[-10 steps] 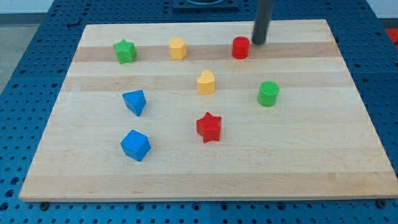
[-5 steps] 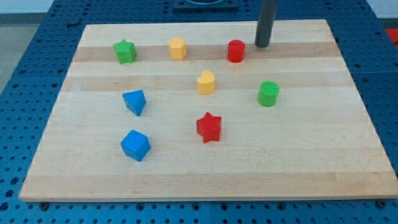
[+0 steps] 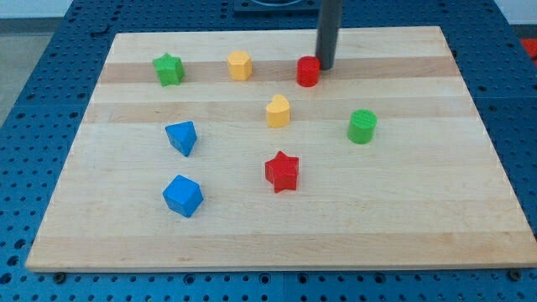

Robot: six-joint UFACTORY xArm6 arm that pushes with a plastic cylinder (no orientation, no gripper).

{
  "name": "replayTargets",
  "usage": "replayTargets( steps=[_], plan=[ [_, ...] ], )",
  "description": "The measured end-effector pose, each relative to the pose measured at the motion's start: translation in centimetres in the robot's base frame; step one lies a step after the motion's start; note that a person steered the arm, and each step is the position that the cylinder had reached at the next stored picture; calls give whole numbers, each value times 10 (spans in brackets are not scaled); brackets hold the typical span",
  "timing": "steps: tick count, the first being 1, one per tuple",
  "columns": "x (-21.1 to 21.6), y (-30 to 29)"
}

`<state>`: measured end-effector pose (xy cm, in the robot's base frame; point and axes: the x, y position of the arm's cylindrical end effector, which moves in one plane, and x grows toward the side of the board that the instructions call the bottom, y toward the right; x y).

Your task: Slide red circle to the center left

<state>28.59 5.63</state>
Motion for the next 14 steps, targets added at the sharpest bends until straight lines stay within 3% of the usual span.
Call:
replayTargets(
  steps=[1,2,4,10,14],
  plan=[
    [2,-36],
    [25,-36],
    [41,-22],
    [76,-52],
    [79,-148]
  ],
)
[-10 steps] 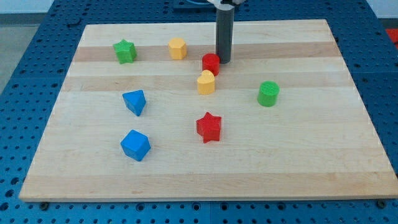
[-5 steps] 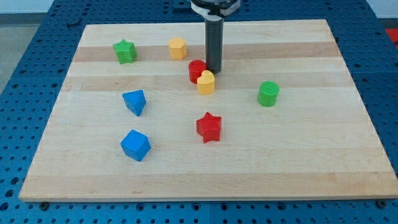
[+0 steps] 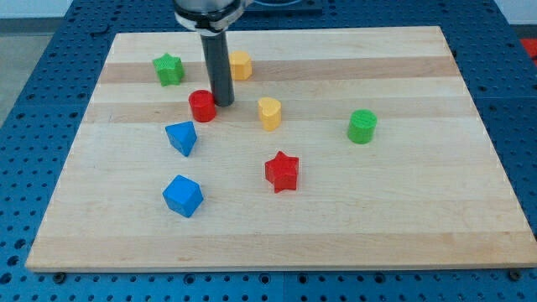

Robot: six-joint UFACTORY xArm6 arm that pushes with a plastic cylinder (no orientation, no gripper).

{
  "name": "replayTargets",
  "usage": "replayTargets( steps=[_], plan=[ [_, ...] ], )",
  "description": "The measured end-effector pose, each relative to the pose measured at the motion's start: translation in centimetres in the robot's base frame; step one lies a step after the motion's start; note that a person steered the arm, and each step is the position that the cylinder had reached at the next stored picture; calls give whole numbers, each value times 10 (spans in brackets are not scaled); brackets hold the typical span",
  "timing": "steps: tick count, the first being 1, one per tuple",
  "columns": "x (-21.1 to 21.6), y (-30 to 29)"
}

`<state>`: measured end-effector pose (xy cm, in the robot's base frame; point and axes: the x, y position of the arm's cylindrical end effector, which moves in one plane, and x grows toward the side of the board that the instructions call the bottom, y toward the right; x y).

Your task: Slide red circle to the center left

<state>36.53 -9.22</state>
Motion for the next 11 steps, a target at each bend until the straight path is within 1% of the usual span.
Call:
replayTargets(
  steps=[1,5,6,7,8,9,11],
  plan=[
    [3,-17],
    [19,-21],
    [22,-3],
    [25,27],
    [25,31],
    [27,2],
    [35,-80]
  ],
)
